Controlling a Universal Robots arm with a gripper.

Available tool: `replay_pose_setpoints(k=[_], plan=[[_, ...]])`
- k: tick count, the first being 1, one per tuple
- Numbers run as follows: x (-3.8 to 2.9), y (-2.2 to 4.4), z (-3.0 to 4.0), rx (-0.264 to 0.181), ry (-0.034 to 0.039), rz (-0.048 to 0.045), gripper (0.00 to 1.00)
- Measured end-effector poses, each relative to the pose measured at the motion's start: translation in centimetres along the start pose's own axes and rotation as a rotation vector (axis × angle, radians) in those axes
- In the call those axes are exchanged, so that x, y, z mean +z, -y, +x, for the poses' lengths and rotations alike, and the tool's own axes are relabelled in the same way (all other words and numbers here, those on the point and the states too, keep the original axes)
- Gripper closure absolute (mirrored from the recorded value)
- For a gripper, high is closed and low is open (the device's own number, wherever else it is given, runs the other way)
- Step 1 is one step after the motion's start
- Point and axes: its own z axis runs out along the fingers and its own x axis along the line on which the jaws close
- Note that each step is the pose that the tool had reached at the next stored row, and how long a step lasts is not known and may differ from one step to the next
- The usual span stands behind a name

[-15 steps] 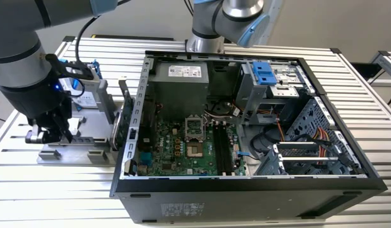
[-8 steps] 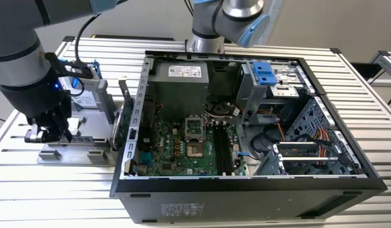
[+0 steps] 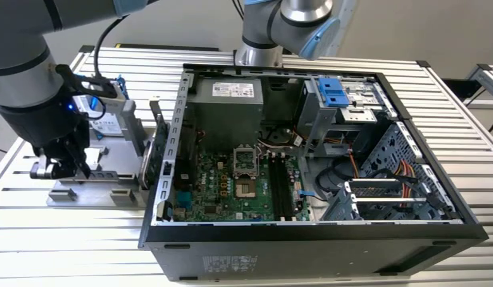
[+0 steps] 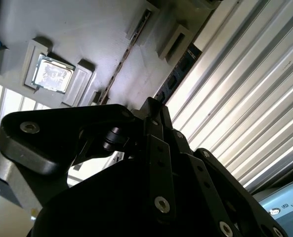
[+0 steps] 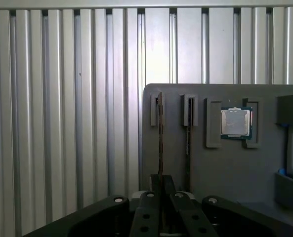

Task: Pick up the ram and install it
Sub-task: 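Pick up the ram and move it above insertion slot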

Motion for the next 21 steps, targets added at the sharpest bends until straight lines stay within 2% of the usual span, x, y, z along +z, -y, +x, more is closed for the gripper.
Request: replay_pose_setpoints(k=[21], plan=[[-0.51, -0.02, 0.00, 0.000, 0.0000, 0.0000, 1.00]])
